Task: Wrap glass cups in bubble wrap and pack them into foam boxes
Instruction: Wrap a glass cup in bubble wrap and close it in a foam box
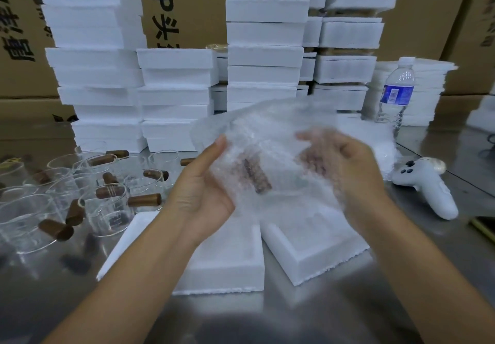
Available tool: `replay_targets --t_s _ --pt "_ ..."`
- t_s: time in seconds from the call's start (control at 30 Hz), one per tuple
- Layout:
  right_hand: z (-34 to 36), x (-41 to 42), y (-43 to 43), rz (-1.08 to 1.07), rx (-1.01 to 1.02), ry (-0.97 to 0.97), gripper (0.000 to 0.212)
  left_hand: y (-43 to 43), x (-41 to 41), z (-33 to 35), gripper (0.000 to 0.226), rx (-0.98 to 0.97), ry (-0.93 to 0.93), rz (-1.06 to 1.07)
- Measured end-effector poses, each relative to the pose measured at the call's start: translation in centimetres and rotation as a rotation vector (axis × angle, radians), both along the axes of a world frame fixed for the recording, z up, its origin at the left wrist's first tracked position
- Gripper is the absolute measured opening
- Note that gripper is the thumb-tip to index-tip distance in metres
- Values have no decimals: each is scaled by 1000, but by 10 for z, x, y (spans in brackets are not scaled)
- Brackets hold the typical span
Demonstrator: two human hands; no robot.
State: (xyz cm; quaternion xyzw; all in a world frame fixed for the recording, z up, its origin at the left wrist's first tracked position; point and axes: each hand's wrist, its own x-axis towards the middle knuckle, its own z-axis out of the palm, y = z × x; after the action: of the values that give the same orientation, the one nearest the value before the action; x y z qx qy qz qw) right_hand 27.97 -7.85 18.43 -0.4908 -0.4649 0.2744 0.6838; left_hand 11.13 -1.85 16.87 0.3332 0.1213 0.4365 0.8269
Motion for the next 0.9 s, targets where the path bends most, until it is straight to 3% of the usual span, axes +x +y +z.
replay_targets --t_s 0.07,0.13,0.23,0.33,0.4,0.5,0.63,0.73,0.9 --pt "-2 8 -2 -388 190 -33 15 5 -4 1 43 0 -47 56" --pt "-1 6 -3 -504 233 41 12 5 -9 4 44 -32 -142 98" --pt "-4 -5 1 -255 -10 28 43 10 -11 2 67 -57 -248 131" --pt "-15 -12 4 -19 -156 -198 59 9 -12 1 72 -9 -293 103" --pt "-21 -16 1 92 -161 -305 49 8 -11 0 65 45 -266 77" --pt "-20 -16 -1 122 -35 -237 12 7 -11 -2 48 92 -228 63" --pt "-12 -13 -2 51 80 -113 9 6 -10 -3 73 77 -181 73" --pt "-10 -9 -2 10 82 -56 12 6 -10 -5 57 94 -79 129" --pt "-7 -5 -4 10 66 61 18 4 -9 -7 51 204 154 202"
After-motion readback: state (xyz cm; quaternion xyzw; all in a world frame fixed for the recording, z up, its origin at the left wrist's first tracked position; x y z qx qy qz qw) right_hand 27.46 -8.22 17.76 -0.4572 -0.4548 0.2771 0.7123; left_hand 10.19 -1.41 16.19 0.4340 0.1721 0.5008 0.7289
